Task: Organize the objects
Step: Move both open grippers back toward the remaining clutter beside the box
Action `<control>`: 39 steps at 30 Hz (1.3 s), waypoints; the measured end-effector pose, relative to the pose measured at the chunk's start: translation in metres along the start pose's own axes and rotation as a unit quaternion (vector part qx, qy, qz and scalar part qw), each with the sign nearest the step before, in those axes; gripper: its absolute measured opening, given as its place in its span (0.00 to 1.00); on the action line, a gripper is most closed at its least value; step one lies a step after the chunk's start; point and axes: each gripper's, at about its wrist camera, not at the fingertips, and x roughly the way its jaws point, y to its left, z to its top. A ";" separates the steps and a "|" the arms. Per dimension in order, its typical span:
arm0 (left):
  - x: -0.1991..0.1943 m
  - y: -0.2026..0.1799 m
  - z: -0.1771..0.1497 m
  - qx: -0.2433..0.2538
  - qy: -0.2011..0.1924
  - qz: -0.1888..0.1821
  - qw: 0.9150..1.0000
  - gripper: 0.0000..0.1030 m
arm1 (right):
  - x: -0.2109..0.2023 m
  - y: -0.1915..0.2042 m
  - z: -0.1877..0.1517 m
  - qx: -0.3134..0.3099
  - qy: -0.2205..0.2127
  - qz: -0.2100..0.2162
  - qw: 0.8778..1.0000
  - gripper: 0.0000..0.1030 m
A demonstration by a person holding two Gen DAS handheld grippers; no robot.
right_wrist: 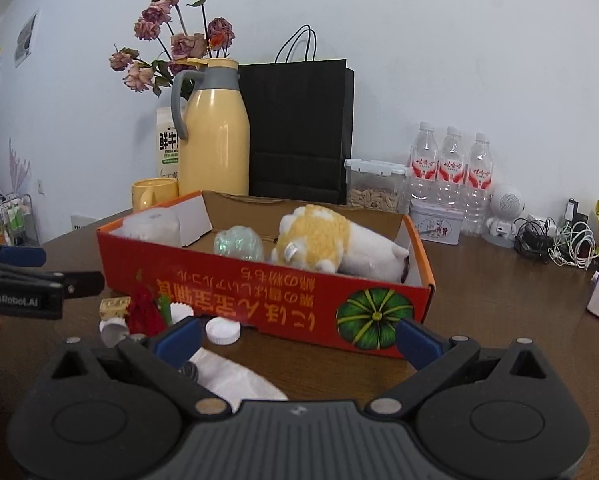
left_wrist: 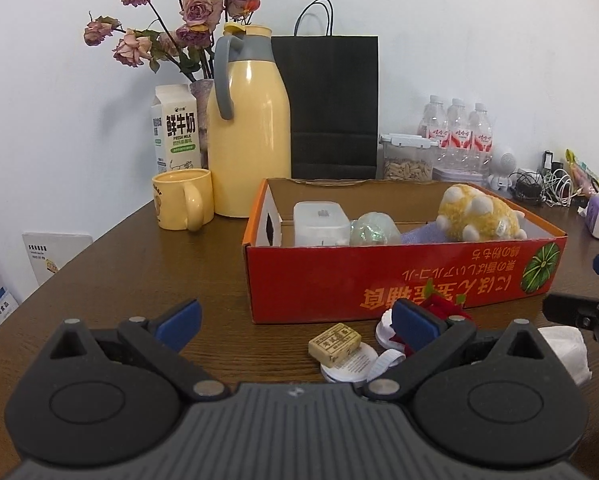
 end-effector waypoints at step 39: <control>-0.027 -0.016 0.001 -0.014 0.046 -0.058 0.997 1.00 | -0.011 -0.018 -0.012 0.075 0.033 0.047 0.996 0.80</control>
